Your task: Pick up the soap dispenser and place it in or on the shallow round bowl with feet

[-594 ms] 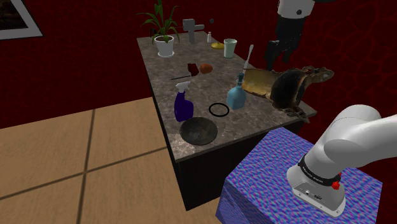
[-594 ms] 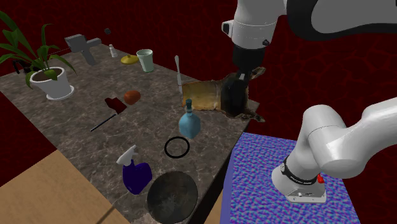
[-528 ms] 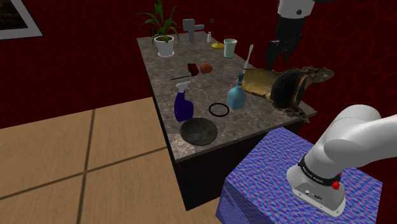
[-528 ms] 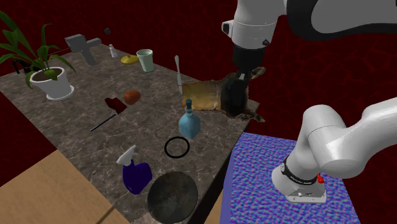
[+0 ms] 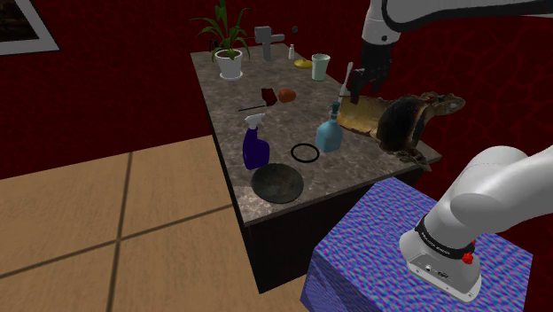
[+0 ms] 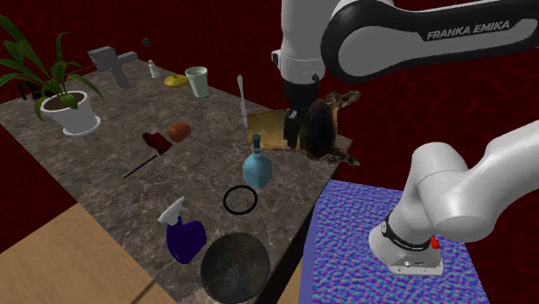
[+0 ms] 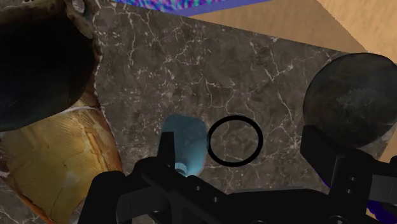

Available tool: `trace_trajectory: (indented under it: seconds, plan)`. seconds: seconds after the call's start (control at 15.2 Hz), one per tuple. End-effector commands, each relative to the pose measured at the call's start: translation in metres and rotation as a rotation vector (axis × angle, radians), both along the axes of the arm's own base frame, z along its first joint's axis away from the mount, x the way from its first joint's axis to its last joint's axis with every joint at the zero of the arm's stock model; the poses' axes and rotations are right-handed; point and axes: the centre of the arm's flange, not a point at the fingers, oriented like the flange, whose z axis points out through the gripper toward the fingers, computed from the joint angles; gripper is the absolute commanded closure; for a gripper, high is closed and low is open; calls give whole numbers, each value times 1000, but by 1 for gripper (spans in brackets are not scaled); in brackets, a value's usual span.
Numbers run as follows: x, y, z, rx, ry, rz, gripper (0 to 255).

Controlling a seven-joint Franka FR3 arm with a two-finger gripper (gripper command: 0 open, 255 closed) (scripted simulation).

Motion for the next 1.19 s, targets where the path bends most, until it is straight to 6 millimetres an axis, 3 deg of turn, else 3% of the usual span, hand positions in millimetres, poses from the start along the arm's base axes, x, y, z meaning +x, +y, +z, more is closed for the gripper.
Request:
trace_trajectory:
  seconds: [0.0, 0.73, 1.12]
  plan:
    - [21, -14, -11, 1, -5, 2, 0]
    - [126, -72, -91, 9, -21, 10, 0]
    - [131, -75, -121, 10, -21, 10, 0]
